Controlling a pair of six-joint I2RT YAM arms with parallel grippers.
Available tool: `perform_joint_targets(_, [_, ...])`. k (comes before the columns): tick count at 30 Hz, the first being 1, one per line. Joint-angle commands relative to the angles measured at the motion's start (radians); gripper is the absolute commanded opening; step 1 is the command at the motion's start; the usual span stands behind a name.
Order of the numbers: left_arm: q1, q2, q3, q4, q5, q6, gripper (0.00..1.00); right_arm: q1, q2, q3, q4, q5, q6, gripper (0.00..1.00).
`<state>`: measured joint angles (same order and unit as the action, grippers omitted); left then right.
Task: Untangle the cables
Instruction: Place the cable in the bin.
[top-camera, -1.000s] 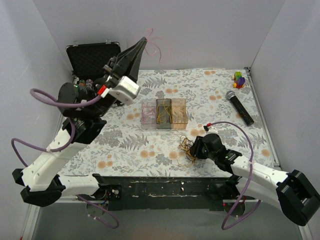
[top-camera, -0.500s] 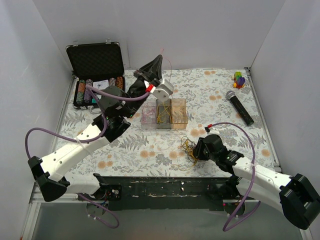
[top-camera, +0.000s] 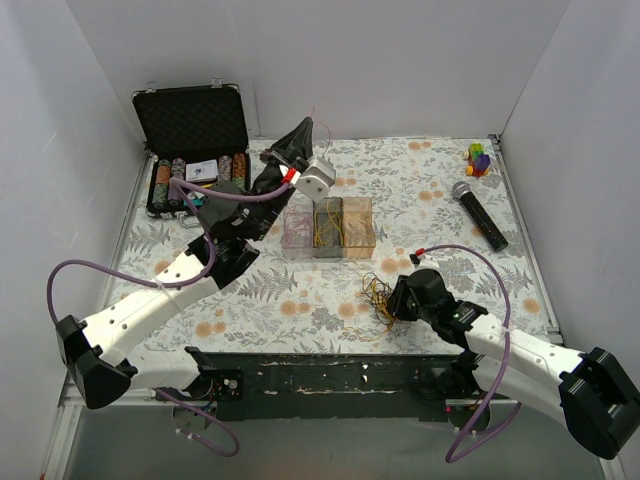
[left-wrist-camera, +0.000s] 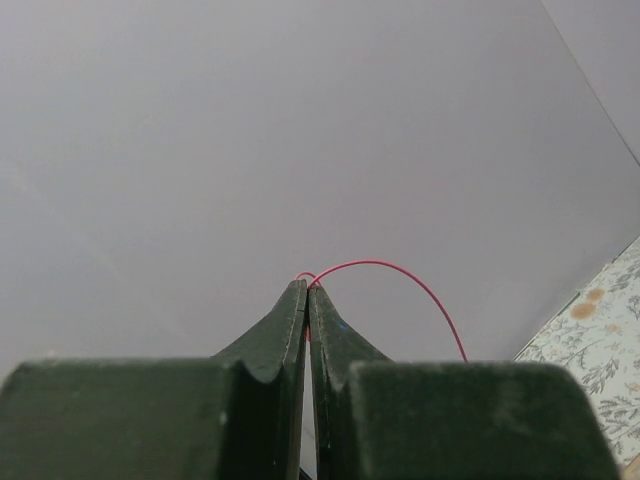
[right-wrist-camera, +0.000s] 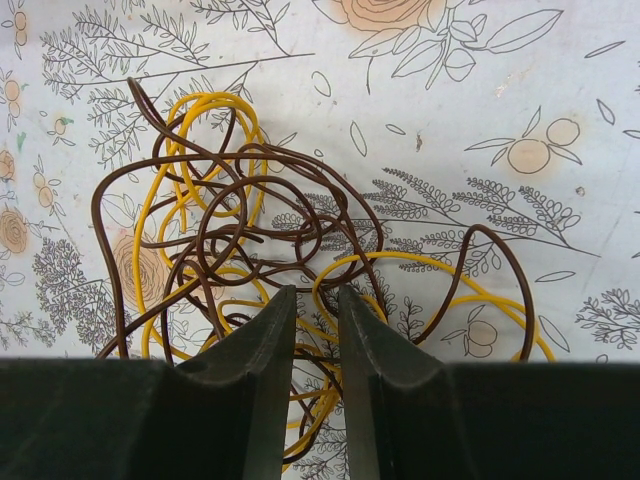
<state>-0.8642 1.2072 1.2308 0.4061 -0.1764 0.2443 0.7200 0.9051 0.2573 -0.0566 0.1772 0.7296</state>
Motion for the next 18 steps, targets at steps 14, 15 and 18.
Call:
perform_joint_targets(14, [0.178,0.071,-0.093,0.117,0.003,-0.148,0.00,-0.001,-0.031,0.002,-0.054,0.024,-0.007,0.30])
perform_joint_targets(15, [0.191,0.071,-0.100,0.120,0.011,-0.149,0.00,-0.001,-0.031,0.002,-0.055,0.022,-0.007,0.30])
perform_joint_targets(18, [0.223,0.069,-0.128,0.140,0.029,-0.148,0.00,-0.001,-0.031,0.002,-0.057,0.024,-0.007,0.30])
